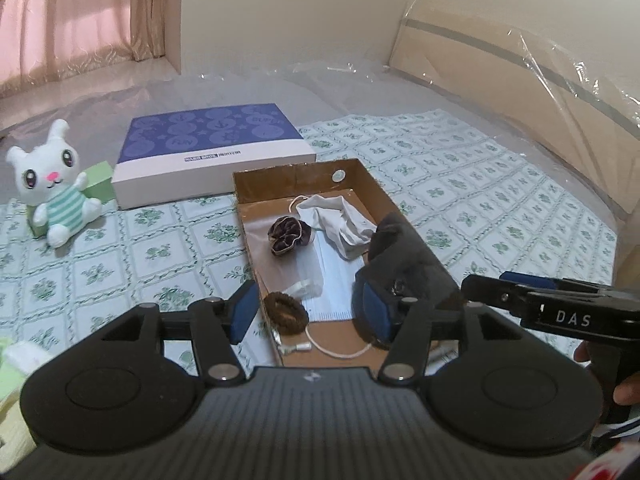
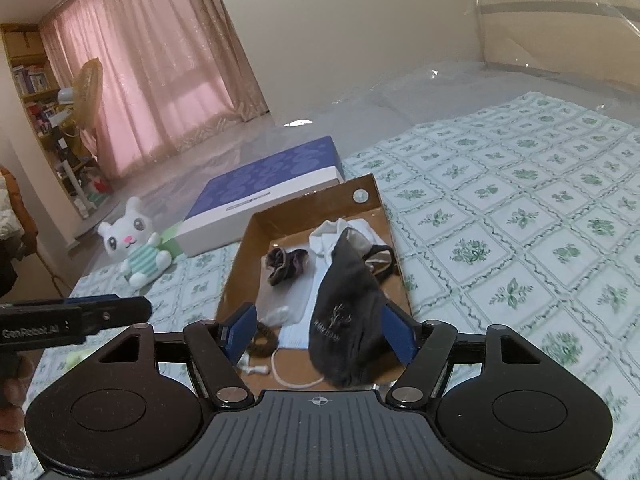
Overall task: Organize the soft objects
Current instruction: 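Withdraw both open grippers from the box toward the yellow towel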
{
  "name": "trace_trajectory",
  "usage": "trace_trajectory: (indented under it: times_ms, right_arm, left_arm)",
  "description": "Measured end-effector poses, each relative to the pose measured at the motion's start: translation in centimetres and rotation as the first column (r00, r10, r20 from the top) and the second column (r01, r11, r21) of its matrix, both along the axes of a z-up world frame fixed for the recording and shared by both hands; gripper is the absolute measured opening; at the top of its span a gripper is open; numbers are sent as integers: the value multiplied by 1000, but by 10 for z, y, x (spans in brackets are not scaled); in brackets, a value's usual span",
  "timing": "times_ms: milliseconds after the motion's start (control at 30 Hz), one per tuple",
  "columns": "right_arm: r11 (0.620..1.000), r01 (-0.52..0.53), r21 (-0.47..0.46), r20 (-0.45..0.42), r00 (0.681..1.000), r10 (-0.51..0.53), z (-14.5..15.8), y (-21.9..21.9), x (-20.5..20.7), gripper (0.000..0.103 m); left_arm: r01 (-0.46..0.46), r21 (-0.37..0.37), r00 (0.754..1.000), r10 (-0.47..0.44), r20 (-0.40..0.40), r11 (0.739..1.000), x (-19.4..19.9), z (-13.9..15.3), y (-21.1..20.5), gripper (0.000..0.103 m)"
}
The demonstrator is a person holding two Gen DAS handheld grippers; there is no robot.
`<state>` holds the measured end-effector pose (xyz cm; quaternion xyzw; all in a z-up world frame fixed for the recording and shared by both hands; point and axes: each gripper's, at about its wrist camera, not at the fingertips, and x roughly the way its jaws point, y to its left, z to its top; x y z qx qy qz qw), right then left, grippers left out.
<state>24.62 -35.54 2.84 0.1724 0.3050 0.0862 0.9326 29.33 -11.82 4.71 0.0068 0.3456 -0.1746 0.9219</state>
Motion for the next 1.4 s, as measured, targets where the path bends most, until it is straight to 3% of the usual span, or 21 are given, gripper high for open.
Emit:
trace_trajectory:
  times_ms: [400, 833, 1400]
  right_arm:
    - [999, -22, -38, 42, 999, 24, 25, 23, -59, 71]
    - [995, -84, -45, 26, 996, 85, 26, 49, -96, 71]
    - [973, -216, -84, -7, 976, 216, 11, 98, -116, 71]
  left_arm:
    - [-53, -47, 998, 55, 41, 997, -74, 25, 36, 58]
    - [-98, -51, 994, 100, 42, 994, -131, 25, 67, 58]
    - [-177, -54, 984, 176, -10, 983, -171, 6, 105, 58]
